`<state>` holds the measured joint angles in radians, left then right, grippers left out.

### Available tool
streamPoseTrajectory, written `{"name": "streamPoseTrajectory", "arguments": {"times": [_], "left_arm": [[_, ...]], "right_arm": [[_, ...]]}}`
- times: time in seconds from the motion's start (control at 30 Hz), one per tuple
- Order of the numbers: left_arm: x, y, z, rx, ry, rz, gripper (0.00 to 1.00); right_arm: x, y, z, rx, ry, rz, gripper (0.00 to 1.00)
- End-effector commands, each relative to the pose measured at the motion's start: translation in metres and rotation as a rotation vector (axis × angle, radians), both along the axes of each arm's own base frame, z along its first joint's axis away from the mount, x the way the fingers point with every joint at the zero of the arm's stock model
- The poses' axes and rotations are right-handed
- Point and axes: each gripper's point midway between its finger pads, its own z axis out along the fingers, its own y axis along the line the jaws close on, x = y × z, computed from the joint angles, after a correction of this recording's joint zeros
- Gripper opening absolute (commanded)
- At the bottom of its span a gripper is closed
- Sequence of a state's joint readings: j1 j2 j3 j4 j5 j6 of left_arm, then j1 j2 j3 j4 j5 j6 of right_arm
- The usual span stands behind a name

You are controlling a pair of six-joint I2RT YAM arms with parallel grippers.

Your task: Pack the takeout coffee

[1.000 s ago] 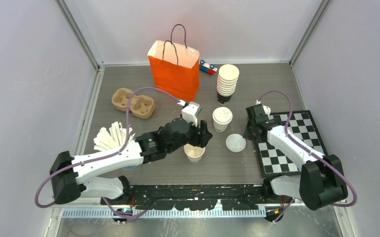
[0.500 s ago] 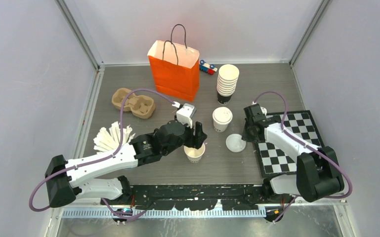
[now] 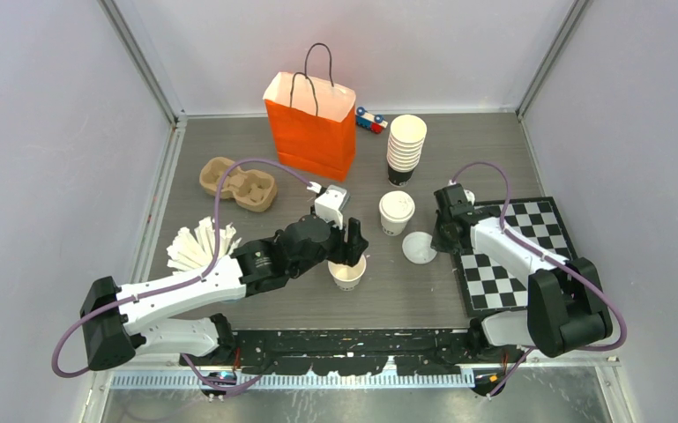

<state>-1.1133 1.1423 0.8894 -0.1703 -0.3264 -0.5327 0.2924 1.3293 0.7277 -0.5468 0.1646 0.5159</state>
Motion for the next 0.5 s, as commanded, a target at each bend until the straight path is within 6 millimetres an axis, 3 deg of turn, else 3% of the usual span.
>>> {"name": "streamPoseTrajectory", "arguments": {"times": [0.0,0.47], "left_arm": [[0.004,0.001,0.002,0.007,-0.025,0.015,0.64],[0.006,0.002,-0.003,0.031,-0.021,0.019,0.65]], "right_arm": [[0.021,0.000,0.026,-0.007,-0.088,-0.001,0.01],[0.024,-0.002,0.036,-0.020,-0.083,-0.003,0.01]]}}
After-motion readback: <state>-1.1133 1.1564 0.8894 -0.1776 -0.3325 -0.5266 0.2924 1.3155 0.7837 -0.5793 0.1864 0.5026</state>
